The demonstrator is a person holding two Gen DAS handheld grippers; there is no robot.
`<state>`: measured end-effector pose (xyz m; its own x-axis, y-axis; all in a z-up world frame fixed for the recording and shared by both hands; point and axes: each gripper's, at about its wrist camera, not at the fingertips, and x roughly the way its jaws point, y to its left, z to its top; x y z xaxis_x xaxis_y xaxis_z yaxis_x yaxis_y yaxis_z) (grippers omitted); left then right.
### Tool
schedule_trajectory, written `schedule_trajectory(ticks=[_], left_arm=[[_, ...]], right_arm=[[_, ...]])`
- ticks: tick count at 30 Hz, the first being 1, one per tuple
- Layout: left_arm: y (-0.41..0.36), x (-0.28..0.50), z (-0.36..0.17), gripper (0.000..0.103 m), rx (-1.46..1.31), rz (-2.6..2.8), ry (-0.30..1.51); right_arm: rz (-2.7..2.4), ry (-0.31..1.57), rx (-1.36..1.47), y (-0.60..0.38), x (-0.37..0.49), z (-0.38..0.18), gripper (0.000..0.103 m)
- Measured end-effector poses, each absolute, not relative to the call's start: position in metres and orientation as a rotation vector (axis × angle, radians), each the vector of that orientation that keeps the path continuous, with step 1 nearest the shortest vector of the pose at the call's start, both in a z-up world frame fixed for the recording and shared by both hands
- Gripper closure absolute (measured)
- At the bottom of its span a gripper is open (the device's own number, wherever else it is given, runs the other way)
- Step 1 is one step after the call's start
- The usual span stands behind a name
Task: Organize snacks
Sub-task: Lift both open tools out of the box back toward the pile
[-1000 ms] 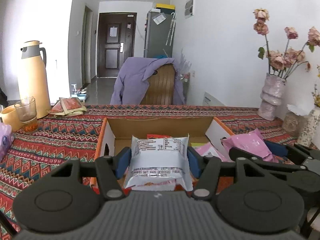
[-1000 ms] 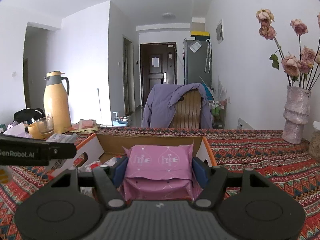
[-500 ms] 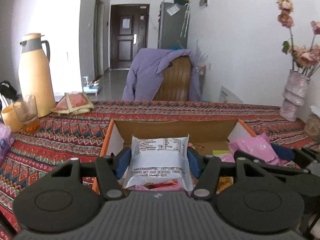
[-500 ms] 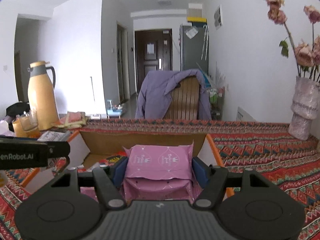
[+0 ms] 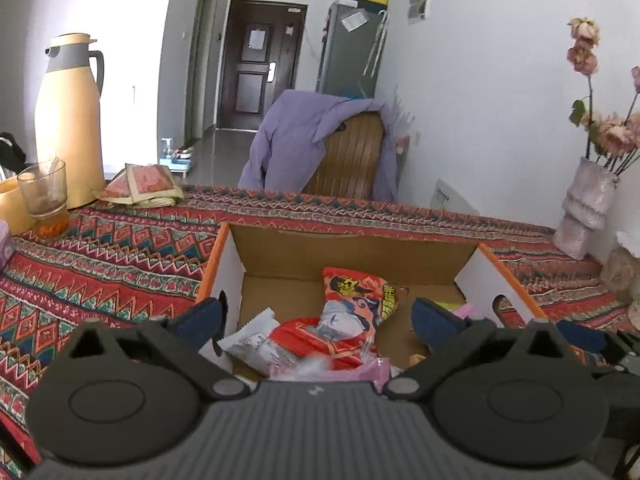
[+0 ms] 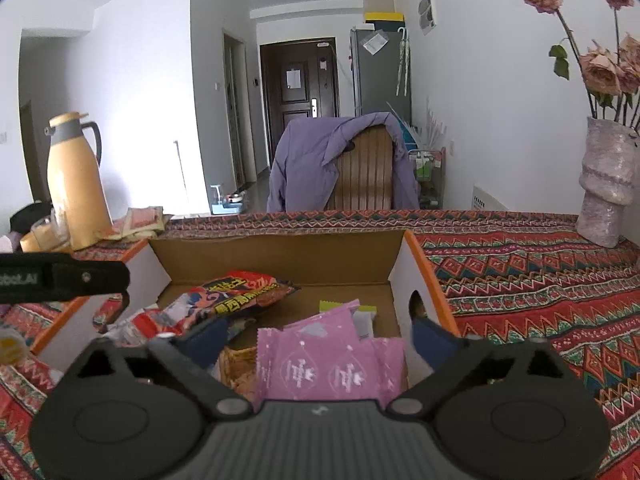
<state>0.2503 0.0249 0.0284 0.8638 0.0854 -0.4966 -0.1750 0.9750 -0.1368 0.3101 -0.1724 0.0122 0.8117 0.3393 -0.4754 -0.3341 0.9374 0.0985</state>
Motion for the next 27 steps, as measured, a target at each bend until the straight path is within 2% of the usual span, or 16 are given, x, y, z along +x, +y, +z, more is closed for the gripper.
schedule_trajectory(ticks=[14, 27], left_arm=[[0.021, 0.170, 0.036, 0.000, -0.169, 0.084, 0.396], [0.030, 0.104, -0.016, 0.000, -0.153, 0.118, 0.423]], right_arm=[[0.409, 0.483, 0.037, -0.196, 0.238, 0.021, 0.000], [0.410, 0.425, -0.002, -0.200, 0.169, -0.015, 0.000]])
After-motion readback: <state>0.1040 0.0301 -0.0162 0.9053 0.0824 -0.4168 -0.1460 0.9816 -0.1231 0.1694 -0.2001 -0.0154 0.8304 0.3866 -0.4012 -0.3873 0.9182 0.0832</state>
